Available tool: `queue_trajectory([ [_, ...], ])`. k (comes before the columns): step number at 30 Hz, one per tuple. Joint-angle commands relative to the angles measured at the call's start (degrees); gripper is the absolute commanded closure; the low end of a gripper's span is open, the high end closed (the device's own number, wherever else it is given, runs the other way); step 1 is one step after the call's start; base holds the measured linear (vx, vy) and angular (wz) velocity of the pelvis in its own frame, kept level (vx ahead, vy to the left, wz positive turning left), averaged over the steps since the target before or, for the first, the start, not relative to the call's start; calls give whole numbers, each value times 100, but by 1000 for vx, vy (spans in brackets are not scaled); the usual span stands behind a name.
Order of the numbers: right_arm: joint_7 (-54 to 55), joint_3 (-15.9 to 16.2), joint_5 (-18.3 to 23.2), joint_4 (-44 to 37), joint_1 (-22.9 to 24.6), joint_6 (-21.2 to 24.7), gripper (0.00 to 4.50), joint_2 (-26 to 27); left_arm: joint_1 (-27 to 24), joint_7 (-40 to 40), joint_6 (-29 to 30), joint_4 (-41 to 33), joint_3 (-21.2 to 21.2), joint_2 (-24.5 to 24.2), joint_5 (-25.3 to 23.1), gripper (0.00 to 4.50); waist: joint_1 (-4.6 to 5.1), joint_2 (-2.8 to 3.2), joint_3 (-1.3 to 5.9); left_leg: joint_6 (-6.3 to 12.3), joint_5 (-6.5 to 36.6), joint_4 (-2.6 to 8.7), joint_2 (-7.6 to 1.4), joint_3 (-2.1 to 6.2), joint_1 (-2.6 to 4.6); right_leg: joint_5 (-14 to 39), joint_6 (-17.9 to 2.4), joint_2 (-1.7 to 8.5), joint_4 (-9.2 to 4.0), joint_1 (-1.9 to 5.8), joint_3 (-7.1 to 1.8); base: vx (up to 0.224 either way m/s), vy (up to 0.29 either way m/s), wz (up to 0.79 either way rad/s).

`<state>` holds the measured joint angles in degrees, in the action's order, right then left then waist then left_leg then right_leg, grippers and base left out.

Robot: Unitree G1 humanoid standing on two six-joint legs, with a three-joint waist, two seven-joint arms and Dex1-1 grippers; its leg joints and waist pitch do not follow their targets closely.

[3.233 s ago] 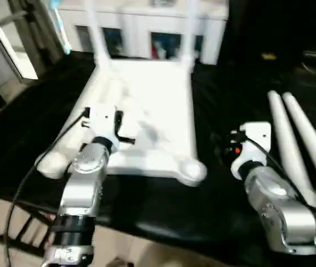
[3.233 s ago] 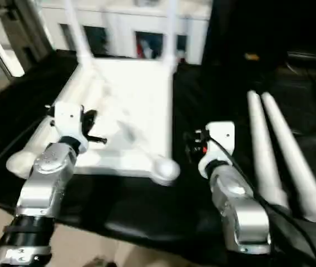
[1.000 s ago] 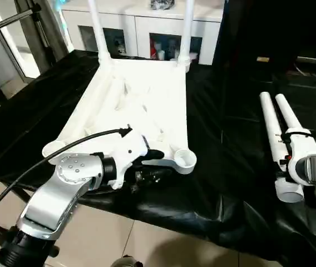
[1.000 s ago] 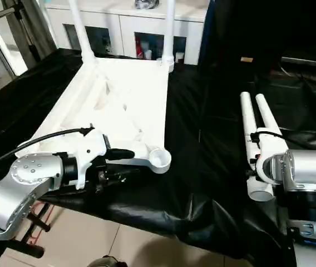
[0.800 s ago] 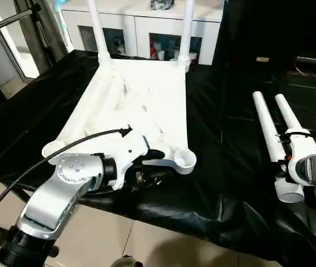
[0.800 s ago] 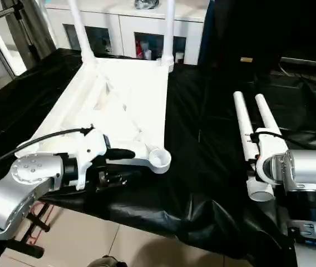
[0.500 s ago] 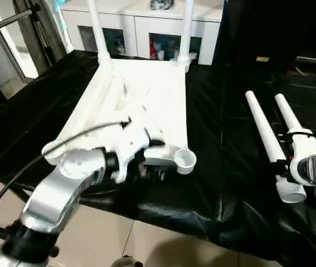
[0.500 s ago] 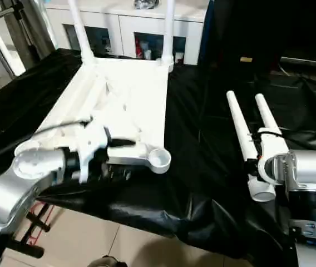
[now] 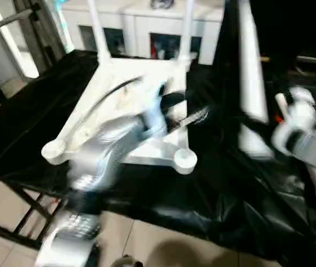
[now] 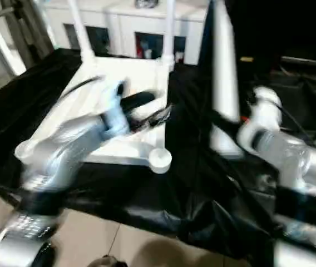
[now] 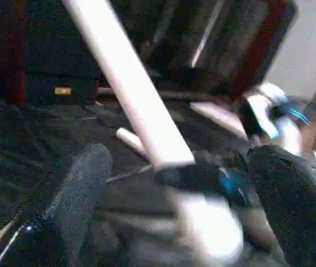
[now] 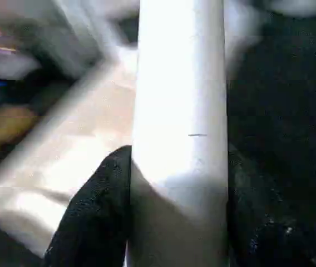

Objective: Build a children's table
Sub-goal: Pick table leg

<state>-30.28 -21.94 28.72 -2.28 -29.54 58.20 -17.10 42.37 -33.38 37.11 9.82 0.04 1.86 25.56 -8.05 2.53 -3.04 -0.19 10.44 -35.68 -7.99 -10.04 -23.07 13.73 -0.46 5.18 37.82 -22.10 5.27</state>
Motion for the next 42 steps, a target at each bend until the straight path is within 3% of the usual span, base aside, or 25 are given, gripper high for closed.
queue_trajectory([
  [1,-262,156,330,-337,56,11,261,55,260,163,60,307,254,96,253,0,-46,-165,434,654,107,322,-486,209,85,-186,-1414,505,-474,313,-348,0,0,0],
  [5,-443,485,337,-635,218,-17,261,192,875,395,121,938,757,430,707,0,-100,-150,436,582,140,331,-512,214,110,-218,-1454,525,-482,291,-352,0,0,0],
  [9,-467,620,382,-675,306,-140,261,172,1028,505,185,1173,818,506,739,0,-133,-143,437,540,131,343,-510,220,97,-166,-1367,533,-493,306,-346,0,0,0],
  [10,-488,715,357,-691,360,-205,261,128,1067,541,236,1247,891,560,816,0,-158,-112,440,508,143,340,-516,222,108,-161,-1351,542,-495,298,-348,0,0,0],
  [14,-467,830,301,-739,414,-283,261,83,1037,542,418,1224,945,647,979,0,-171,-158,446,515,94,345,-519,224,94,-351,-1382,547,-473,314,-345,0,0,0],
  [17,-440,1044,118,-785,413,-384,261,47,982,610,508,1173,919,704,1012,0,-169,-158,433,514,119,351,-519,226,89,-242,-1339,547,-491,312,-345,0,0,0],
  [24,-247,1699,-234,-975,299,-705,261,85,875,1021,559,1364,787,819,707,74,-148,-150,423,460,254,370,-521,237,99,-42,-1201,554,-529,308,-355,0,0,0],
  [29,-128,1829,-419,-952,261,-876,261,165,867,1323,475,1448,895,841,662,120,-142,-148,427,369,287,395,-550,245,118,-110,-1218,541,-514,290,-360,0,0,0],
  [33,-50,1908,-498,-971,303,-940,262,171,876,1433,445,1417,991,841,711,150,-151,-148,437,454,150,378,-539,242,103,-428,-1283,552,-479,297,-358,0,0,0],
  [42,166,2148,-797,-879,316,-1137,262,122,797,1835,311,1326,997,869,654,221,-134,-148,422,394,295,393,-537,243,101,-219,-1212,547,-512,299,-362,0,0,0],
])
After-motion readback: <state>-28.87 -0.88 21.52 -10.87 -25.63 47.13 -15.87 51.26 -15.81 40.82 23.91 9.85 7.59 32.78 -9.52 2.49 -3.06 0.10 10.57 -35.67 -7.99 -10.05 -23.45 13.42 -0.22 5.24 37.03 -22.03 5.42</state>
